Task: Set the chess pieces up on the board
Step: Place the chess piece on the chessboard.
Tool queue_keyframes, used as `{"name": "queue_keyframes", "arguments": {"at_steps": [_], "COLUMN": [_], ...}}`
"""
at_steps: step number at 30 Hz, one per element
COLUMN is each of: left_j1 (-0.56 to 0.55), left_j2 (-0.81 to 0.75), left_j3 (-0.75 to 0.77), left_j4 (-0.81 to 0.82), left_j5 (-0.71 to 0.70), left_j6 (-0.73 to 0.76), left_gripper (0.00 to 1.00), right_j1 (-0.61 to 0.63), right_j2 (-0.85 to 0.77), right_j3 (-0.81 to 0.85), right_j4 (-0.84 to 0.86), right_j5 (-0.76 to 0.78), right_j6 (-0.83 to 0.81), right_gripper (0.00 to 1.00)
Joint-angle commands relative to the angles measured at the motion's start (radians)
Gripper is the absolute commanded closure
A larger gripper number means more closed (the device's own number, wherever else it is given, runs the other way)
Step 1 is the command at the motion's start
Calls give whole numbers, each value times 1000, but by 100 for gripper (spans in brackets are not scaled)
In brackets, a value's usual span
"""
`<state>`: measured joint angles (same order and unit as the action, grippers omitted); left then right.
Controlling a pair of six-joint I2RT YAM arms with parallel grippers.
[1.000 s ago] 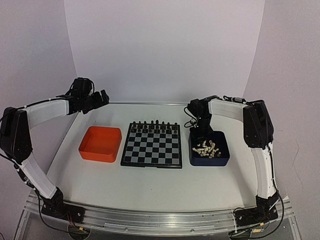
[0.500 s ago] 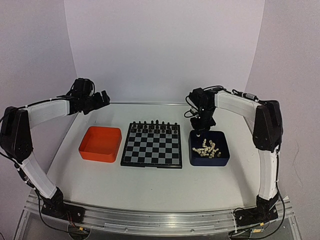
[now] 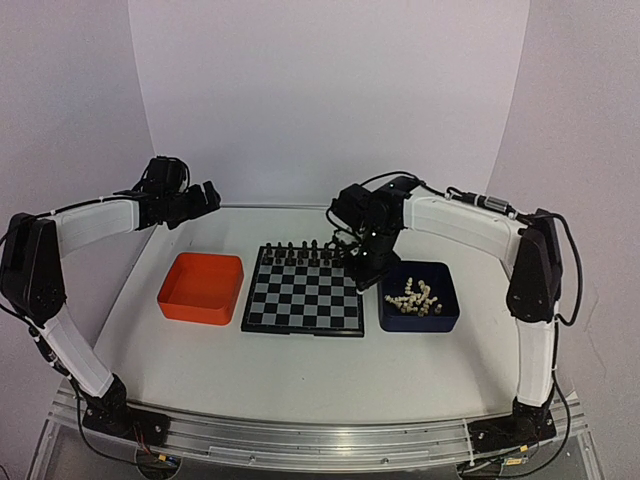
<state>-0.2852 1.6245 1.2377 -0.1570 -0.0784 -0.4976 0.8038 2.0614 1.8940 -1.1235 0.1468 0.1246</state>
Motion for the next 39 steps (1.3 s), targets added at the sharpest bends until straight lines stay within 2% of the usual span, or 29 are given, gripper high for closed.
{"name": "queue_keyframes", "arguments": {"at_steps": [1, 12, 39], "left_j1": [1, 1, 1], "left_j2": [-22, -42, -77], "left_j3": [12, -18, -52], "left_j4": [22, 13, 28], "left_j5": [3, -3, -6], "left_j6": [7, 4, 0], "left_gripper": [0, 0, 0], "right_j1": [29, 39, 43], "right_j2": [61, 149, 225], "right_j3": [30, 57, 72], "right_j4": [-44, -39, 0], "right_j5": [-65, -90, -75], "right_j6": [28, 52, 47], "right_gripper": [100, 100, 99]}}
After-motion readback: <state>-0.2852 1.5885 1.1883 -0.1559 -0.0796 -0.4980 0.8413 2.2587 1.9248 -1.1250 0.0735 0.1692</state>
